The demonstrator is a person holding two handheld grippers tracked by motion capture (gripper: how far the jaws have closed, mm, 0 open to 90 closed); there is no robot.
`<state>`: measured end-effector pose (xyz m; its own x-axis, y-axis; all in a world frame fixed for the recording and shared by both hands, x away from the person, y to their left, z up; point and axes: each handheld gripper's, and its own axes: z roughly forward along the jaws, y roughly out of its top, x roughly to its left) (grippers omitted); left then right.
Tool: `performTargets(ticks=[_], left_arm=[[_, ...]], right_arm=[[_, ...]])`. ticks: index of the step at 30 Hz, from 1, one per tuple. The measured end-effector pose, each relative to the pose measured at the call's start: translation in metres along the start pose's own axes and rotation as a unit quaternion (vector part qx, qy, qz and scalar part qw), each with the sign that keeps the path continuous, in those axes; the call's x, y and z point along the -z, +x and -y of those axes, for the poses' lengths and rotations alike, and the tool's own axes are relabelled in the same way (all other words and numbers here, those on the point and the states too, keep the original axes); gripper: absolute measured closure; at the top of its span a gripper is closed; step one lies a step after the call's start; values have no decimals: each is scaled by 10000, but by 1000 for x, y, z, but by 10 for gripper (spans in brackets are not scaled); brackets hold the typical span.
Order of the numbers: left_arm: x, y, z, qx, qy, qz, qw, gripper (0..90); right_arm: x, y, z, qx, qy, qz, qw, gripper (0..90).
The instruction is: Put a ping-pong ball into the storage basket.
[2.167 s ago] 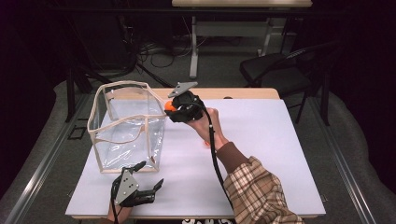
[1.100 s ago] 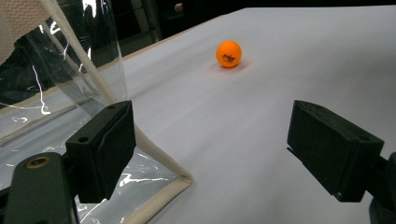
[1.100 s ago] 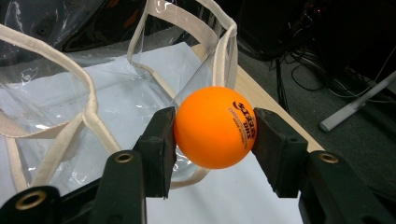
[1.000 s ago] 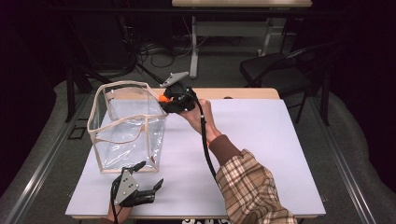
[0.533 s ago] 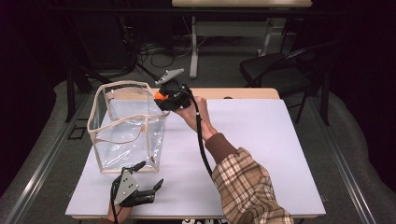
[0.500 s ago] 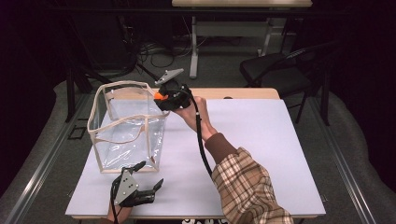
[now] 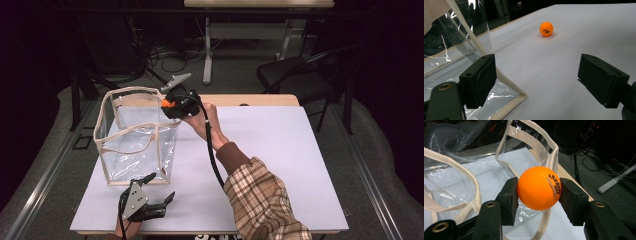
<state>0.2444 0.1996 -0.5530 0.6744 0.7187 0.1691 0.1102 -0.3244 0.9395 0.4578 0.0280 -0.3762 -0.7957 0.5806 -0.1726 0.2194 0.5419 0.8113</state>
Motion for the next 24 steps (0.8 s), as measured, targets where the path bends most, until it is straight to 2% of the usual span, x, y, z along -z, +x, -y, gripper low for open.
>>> performTargets(ticks=[4,15,24], left_arm=[[0,0,0,12,-12,-16,10000,155],[0,0,0,12,-12,-6,10000,155],[0,0,0,-6,6,8,10000,155]], right_arm=[[-1,3,-2,-9,-71,-16,10000,507],[-9,11,-5,38,30,-99,9999,507],[-14,13,-6,29,-7,-175,9998,507]])
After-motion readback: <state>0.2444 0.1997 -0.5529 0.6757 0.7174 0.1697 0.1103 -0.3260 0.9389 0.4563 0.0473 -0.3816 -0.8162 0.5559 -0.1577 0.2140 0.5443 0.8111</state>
